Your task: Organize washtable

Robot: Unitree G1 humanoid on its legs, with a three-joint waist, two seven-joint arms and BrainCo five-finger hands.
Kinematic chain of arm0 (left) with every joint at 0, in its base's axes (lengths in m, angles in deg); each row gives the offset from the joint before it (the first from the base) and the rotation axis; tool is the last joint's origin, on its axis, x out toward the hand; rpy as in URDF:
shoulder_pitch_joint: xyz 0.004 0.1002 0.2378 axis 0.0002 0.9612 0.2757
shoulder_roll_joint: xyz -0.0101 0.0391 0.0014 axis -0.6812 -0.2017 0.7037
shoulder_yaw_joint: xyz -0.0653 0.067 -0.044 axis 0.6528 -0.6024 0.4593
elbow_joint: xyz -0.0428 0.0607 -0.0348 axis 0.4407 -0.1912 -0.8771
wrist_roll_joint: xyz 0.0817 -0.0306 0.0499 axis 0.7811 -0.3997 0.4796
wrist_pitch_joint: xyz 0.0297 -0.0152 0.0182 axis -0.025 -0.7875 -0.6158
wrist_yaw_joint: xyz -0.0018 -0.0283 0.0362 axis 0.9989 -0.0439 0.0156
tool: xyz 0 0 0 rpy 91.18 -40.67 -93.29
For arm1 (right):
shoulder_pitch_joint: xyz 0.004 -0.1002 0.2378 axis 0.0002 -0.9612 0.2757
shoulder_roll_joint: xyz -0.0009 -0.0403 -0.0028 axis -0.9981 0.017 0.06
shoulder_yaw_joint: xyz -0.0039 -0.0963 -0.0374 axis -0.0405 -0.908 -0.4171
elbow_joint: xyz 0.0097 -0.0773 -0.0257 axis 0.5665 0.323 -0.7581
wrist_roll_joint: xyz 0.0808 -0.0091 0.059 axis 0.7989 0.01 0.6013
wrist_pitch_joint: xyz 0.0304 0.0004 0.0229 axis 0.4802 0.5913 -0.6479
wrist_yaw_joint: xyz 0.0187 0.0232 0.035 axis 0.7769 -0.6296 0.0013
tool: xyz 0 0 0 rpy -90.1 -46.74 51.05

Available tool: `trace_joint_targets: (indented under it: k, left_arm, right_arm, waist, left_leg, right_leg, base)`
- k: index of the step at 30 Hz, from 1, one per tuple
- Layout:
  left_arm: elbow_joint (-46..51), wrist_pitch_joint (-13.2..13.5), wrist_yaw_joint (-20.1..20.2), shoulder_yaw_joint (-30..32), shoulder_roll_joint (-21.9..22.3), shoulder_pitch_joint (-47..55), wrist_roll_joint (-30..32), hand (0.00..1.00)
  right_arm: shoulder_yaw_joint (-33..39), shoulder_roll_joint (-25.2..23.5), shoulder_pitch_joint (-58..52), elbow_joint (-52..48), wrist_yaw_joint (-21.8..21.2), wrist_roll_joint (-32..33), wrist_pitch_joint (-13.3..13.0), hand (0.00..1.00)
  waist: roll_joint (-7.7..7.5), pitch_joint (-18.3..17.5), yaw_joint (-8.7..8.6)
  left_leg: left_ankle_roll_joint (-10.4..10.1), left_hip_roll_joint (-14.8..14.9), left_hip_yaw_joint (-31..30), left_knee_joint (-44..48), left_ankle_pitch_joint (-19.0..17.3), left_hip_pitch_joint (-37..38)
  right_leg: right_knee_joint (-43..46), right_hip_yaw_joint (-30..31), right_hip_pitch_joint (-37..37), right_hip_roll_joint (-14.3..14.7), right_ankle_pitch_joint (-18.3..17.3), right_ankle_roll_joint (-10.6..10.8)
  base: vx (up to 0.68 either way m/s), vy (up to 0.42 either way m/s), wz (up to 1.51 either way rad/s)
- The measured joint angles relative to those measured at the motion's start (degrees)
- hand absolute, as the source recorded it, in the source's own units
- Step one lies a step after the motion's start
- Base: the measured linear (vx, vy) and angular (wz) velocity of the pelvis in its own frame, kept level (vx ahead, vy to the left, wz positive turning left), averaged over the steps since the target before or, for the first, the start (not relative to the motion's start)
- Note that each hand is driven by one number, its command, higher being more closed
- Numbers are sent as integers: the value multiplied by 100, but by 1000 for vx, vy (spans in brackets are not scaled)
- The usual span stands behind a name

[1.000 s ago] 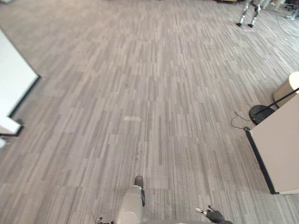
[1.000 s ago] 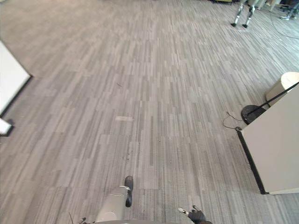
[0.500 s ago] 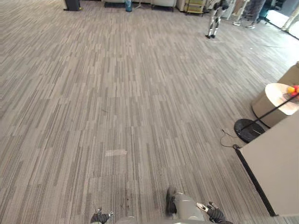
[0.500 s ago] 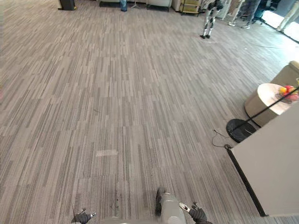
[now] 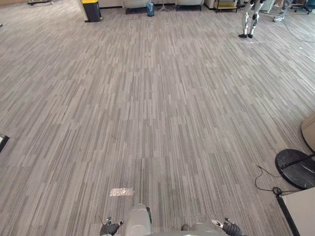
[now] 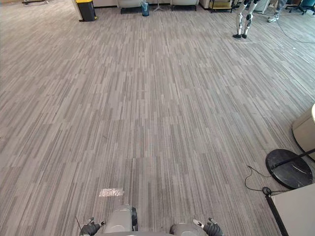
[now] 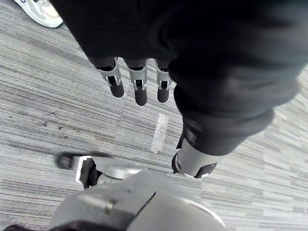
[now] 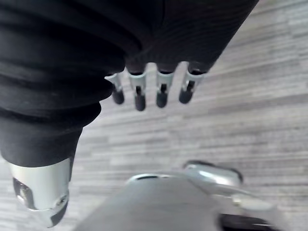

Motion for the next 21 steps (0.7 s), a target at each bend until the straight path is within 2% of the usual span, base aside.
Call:
trace_joint_targets:
  k: [1, 2, 3, 4, 5, 6, 7, 9, 10, 11, 12, 13, 14, 15, 16, 18, 21]
  left_arm:
    - [1, 18, -4, -12, 19, 9, -9, 0]
    - [-10, 19, 5, -10, 17, 37, -9, 0]
    - [-20, 20, 11, -11, -58, 52, -8, 0]
    - [-58, 20, 8, -35, -162, 50, -8, 0]
    - [-68, 34, 8, -56, -218, -1, -13, 0]
    - [-75, 35, 10, -73, -252, -1, -8, 0]
    - [-76, -58, 8, -215, -426, -110, -20, 0]
    - [-59, -135, 69, -513, -562, -398, -164, 0]
    - [36, -64, 238, -677, -619, -537, -294, 0]
    - [74, 53, 214, -741, -589, -583, -277, 0]
    - [159, 254, 106, -791, -415, -594, -253, 0]
    - [159, 334, 59, -924, -300, -583, -224, 0]
    - [142, 338, 55, -1006, -297, -582, -217, 0]
    - [95, 320, 37, -1163, -263, -556, -219, 0]
    - [136, 324, 8, -1209, -251, -534, -219, 0]
    - [158, 373, -6, -1245, -174, -438, -222, 0]
    - [148, 393, -9, -1321, -117, -278, -228, 0]
  right_arm:
    - [-2, 6, -6, -40, 0, -3, -23, 0]
    - [-6, -58, -35, -37, 12, -5, -20, 0]
    - [-12, -140, -51, -41, 18, -7, -22, 0]
    - [-27, -244, -99, -42, 21, -10, -34, 0]
    - [-52, -291, -119, -40, 10, -9, -32, 0]
    - [-51, -312, -118, -41, 6, -7, -33, 0]
    - [-58, -271, -144, -76, -17, -6, -33, 0]
    - [-151, -249, -141, -59, -75, -42, -36, 0]
    - [-278, -249, -45, -46, -190, -202, -26, 0]
    - [-285, -231, -38, -57, -166, -231, -28, 0]
    - [-281, -149, -56, -79, -136, -227, -59, 0]
    - [-279, -139, -57, -52, -119, -216, -102, 0]
    - [-281, -149, -60, -37, -105, -214, -110, 0]
    - [-283, -236, -73, 14, -27, -214, -104, 0]
    - [-259, -298, -76, 80, -4, -207, -118, 0]
    - [-292, -156, -58, 188, -8, -231, -120, 0]
    - [-377, -27, -74, 209, -14, -236, -119, 0]
  waist:
    - [13, -11, 70]
    - [-76, -53, 143]
    - [-186, -97, 125]
    - [-361, -199, 117]
    - [-475, -257, 149]
    - [-505, -275, 131]
    - [-516, -270, 71]
    - [-480, -335, 11]
    - [-457, -356, -50]
    - [-424, -380, -82]
    - [-344, -427, -170]
    - [-328, -432, -200]
    - [-341, -434, -194]
    - [-497, -469, -193]
    - [-636, -519, -181]
    - [-379, -614, -117]
    - [-241, -689, -27]
  left_leg:
    - [198, -63, -117, -492, 282, 14]
    - [333, -86, -67, -253, 511, 87]
    - [358, -139, 17, -145, 392, 113]
    - [400, -174, 180, -46, 149, 147]
    - [461, -197, 344, -29, 37, 241]
    - [500, -204, 413, -39, -12, 312]
    - [572, -208, 589, -155, -182, 596]
    - [579, -207, 713, -470, -175, 1046]
    - [551, -208, 724, -694, -136, 1257]
    - [543, -172, 736, -776, -130, 1299]
    - [530, -90, 688, -854, -123, 1329]
    - [502, -63, 644, -904, -107, 1321]
    - [496, -81, 590, -901, -104, 1295]
    - [467, -234, 465, -897, -111, 1256]
    - [370, -354, 315, -875, -150, 1253]
    - [273, -175, 214, -991, -93, 1317]
    - [120, -129, 222, -1343, 7, 1473]
  right_leg:
    - [140, 136, 30, 48, -246, 36]
    - [441, 368, 23, 21, -511, 132]
    - [549, 430, 23, -68, -622, 196]
    - [805, 522, -37, -177, -705, 305]
    - [1410, 558, -320, -284, -636, 431]
    - [1749, 534, -473, -349, -550, 577]
    - [2267, 500, -695, -465, -266, 713]
    - [2448, 402, -699, -563, -288, 643]
    - [2219, 302, -723, -626, -449, 568]
    - [2025, 229, -774, -636, -467, 532]
    - [1528, 101, -849, -631, -454, 500]
    - [903, 111, -881, -624, -357, 546]
    - [518, 162, -856, -609, -184, 535]
    - [-143, 308, -755, -669, 586, 513]
    - [-303, 318, -646, -761, 795, 706]
    - [-665, 150, -433, -626, 918, 634]
    - [-1072, 163, -249, -478, 1021, 556]
  base:
    - [312, 167, -74]
    - [318, 192, -75]
    - [398, 224, -61]
    - [388, 208, -50]
    - [371, 206, -49]
    - [338, 216, -56]
    - [240, 160, -42]
    - [218, 130, -36]
    - [127, 81, -23]
    - [157, 66, -12]
    - [190, 19, 14]
    - [218, -13, 29]
    - [225, -70, 49]
    - [202, -148, 69]
    - [204, -168, 65]
    - [158, -138, 31]
    - [95, -98, -7]
